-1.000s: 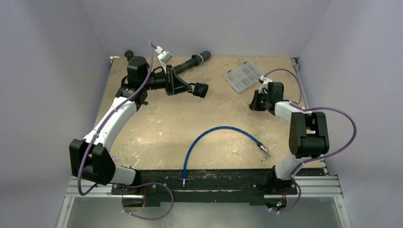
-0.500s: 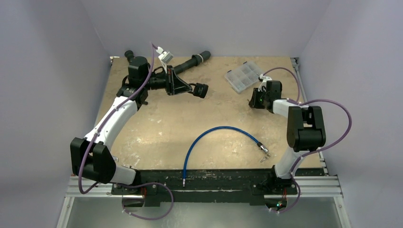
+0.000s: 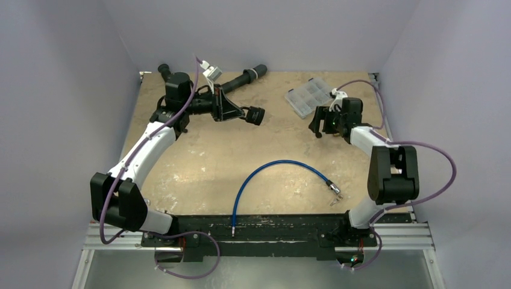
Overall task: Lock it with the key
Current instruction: Place the key at the center of the board, then place the lock at the center of the board.
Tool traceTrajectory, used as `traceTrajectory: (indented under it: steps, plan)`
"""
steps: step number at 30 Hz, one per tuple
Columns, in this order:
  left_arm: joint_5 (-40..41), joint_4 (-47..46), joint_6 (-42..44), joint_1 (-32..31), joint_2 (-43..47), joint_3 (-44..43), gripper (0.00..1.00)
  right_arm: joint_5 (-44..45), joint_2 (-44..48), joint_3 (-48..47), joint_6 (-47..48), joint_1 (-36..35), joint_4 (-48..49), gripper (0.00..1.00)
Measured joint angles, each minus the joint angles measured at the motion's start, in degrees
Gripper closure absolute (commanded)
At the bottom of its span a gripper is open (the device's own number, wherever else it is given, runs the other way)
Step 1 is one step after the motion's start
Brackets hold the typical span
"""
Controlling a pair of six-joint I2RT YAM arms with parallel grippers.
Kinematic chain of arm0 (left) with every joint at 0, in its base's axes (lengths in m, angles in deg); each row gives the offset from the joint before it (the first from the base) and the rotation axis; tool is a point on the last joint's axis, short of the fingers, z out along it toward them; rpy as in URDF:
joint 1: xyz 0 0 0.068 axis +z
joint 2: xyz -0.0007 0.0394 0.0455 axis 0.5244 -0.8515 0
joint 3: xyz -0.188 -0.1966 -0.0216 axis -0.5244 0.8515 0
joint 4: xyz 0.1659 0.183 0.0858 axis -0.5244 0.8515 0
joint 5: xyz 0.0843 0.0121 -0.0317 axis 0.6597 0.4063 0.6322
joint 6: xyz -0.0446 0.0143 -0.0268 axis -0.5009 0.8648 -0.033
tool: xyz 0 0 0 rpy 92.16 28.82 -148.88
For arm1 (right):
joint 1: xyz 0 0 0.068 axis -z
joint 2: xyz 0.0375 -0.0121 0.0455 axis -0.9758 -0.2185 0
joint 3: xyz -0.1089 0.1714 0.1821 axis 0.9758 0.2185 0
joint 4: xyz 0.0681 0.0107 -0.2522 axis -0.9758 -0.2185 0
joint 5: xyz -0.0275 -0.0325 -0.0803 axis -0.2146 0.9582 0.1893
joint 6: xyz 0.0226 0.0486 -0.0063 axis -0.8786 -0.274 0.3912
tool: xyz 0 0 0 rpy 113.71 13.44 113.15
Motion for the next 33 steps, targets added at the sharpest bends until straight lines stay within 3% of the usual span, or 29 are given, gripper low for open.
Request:
traceTrajectory:
  steps: [5, 16, 27, 33]
  plan:
    - [1.6, 3.0, 1.9, -1.0, 0.0, 0.0, 1.00, -4.7, 8.9, -0.4, 1.1, 0.0, -0.2, 0.01]
    - [5.0, 8.8, 5.6, -2.8, -0.1, 0.0, 1.00, -14.3, 23.3, -3.1, 7.7, -2.3, -5.7, 0.01]
    - [8.4, 16.0, 4.2, -3.5, -2.4, -1.1, 1.00, -15.7, 29.4, -7.6, 20.1, -18.8, -13.8, 0.01]
    - [5.9, 11.9, -3.3, -3.6, -2.4, -0.5, 1.00, -12.9, 29.4, -8.2, 25.7, -26.3, -15.5, 0.01]
